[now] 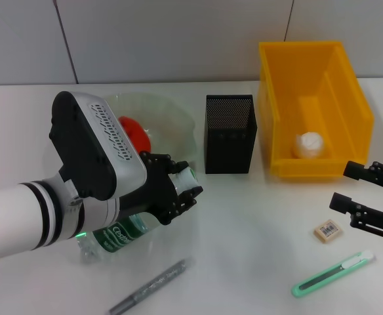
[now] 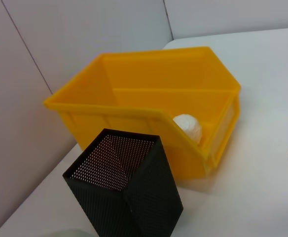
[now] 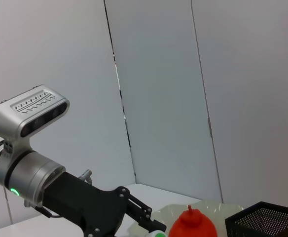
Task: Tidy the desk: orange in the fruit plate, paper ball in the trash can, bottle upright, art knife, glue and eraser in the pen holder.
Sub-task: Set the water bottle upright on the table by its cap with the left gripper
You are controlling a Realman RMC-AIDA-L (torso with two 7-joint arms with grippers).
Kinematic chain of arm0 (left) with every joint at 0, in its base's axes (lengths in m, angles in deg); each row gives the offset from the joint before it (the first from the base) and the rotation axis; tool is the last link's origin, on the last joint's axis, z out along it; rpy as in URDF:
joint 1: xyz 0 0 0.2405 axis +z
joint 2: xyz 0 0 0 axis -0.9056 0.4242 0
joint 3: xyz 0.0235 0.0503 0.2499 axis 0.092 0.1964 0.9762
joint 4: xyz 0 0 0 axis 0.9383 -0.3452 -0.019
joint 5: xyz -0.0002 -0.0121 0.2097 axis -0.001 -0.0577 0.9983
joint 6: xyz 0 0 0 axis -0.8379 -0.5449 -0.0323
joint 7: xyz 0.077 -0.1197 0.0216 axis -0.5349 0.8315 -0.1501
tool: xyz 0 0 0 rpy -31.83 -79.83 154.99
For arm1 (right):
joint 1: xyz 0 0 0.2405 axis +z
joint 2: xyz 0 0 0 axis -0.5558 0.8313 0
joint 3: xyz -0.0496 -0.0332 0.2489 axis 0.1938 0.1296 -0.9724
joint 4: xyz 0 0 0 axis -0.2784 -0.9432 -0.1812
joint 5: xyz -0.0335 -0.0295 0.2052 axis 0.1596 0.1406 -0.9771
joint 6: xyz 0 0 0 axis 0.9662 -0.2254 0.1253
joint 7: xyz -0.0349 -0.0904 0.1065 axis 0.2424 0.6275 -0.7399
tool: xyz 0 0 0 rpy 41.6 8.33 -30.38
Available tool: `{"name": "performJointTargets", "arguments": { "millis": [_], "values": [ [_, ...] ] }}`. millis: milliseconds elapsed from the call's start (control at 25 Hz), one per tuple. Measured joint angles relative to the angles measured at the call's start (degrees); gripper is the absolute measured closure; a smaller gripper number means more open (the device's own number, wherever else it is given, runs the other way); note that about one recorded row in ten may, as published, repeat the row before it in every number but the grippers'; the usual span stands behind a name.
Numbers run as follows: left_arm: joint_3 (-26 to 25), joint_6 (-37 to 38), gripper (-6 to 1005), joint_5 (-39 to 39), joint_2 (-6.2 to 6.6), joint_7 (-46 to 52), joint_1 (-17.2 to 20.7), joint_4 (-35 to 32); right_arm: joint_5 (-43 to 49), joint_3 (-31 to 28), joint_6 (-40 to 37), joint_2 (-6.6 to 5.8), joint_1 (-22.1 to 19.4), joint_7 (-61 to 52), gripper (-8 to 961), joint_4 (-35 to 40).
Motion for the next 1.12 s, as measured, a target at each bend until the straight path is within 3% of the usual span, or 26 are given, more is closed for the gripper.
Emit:
{"name": "performJointTargets", "arguments": {
  "millis": [1120],
  "values": [
    [-2.45, -0.14, 576, -6.98, 0.03, -0.10, -0.02, -0.99, -0.68, 0.00, 0.22, -0.09, -0.03, -0.33, 247, -0.45]
  ]
}}
